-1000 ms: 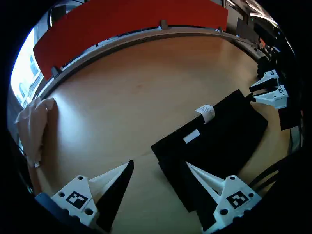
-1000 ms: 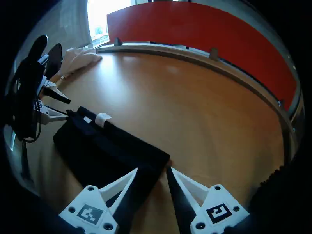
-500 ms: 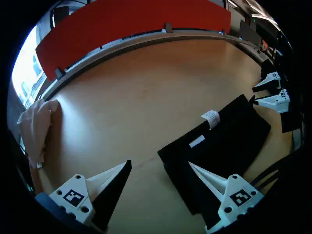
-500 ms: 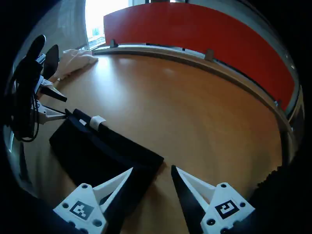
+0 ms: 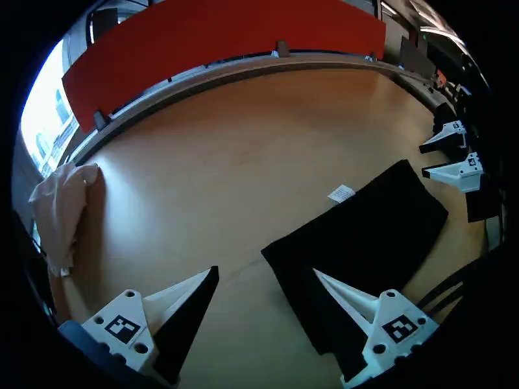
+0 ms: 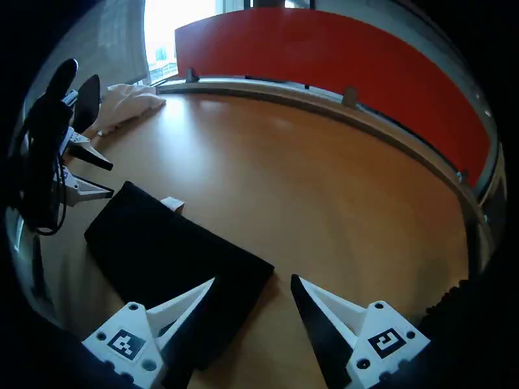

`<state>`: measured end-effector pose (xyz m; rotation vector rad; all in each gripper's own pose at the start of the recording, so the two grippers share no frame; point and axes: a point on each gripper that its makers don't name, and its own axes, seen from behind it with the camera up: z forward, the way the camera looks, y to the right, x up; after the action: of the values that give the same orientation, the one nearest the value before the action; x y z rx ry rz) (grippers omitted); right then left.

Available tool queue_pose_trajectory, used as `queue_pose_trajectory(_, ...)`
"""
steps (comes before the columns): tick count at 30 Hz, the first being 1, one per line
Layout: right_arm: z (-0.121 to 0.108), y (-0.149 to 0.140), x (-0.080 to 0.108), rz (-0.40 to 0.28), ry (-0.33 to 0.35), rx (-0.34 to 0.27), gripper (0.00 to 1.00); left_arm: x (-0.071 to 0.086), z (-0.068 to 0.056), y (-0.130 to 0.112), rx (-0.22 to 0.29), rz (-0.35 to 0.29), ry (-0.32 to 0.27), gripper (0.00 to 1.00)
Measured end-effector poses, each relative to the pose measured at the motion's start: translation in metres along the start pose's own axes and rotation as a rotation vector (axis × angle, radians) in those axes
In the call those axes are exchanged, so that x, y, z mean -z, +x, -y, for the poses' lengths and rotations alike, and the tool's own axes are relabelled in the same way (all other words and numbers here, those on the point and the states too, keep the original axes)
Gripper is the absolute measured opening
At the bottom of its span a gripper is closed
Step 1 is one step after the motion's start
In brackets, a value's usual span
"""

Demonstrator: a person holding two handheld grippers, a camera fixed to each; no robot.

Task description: Fold towel

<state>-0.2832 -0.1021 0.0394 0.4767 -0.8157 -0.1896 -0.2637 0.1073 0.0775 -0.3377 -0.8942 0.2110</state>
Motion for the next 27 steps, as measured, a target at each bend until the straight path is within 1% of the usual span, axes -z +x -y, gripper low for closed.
queue_pose_trajectory(6, 0.008, -0.007, 0.008, -0.001, 0.008, 0.007, 0.81, 0.008, -0.006, -0.009, 0.019, -0.001, -0.009, 0.96)
queue_pose_trajectory(12, 0.016, -0.021, 0.019, 0.003, 0.012, 0.008, 0.81, 0.019, -0.014, -0.025, 0.041, 0.000, -0.012, 0.96)
queue_pose_trajectory(18, 0.025, -0.037, 0.033, 0.003, 0.017, -0.001, 0.81, 0.029, -0.026, -0.045, 0.074, 0.003, -0.021, 0.96)
queue_pose_trajectory(27, 0.038, -0.059, 0.054, 0.004, 0.020, -0.017, 0.80, 0.044, -0.043, -0.071, 0.101, 0.005, -0.026, 0.96)
